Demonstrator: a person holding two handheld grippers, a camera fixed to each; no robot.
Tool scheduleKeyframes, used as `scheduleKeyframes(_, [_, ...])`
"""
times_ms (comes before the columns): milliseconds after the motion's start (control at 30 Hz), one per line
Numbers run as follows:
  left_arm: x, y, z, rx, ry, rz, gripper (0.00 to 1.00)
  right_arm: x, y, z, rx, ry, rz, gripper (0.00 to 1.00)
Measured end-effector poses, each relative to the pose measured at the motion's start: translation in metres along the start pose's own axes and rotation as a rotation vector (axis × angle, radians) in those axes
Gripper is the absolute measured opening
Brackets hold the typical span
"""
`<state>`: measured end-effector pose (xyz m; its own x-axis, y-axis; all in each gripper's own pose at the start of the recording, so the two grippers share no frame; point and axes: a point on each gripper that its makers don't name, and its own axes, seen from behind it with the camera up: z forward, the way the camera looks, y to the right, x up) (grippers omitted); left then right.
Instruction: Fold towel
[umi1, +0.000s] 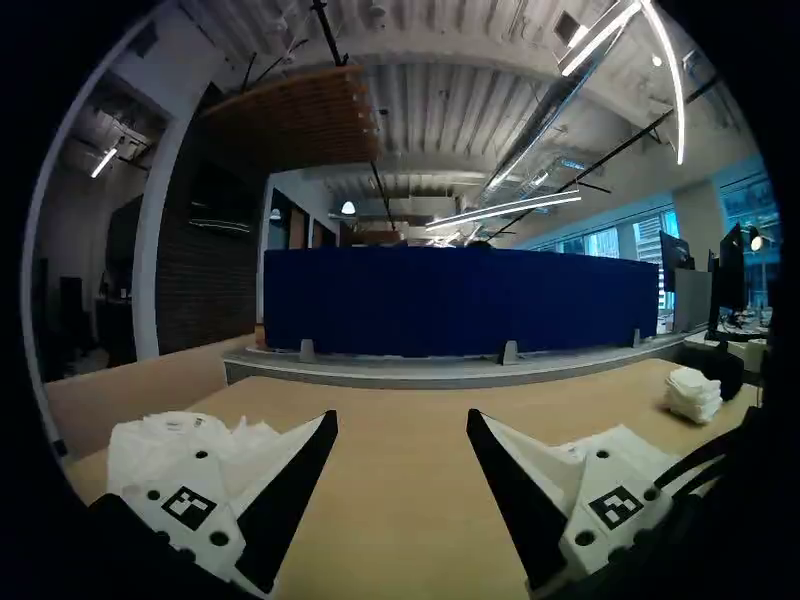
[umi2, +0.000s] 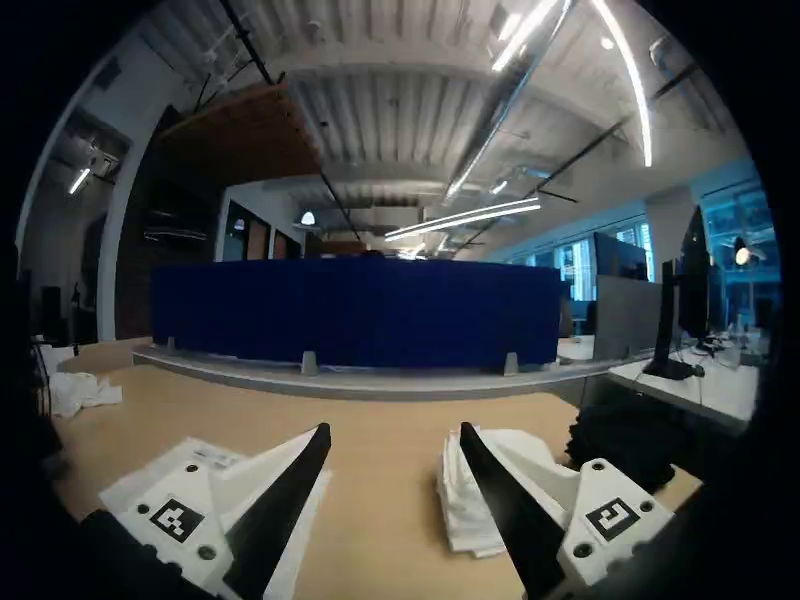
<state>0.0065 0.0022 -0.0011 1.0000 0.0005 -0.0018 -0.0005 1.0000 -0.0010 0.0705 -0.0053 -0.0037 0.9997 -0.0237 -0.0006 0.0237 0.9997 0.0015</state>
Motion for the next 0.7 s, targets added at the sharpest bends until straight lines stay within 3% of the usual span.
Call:
scheduleKeyframes(100, [0.027, 0.008, -0.004, -0.005, 0.007, 0.003, 0.96, 0.03, 0.004, -0.001, -0.01, 0.01, -0.006, 1.0])
scheduleKeyframes(467, [0.11, 0.018, -0.009, -0.008, 0.005, 0.014, 0.96, 0.109, 0.015, -0.005, -0.045, 0.018, -0.013, 1.0])
scheduleKeyframes(700, [0.123, 0.021, -0.007, -0.01, -0.032, 0.017, 0.96, 0.127, 0.019, -0.001, -0.045, 0.001, -0.003, 1.0])
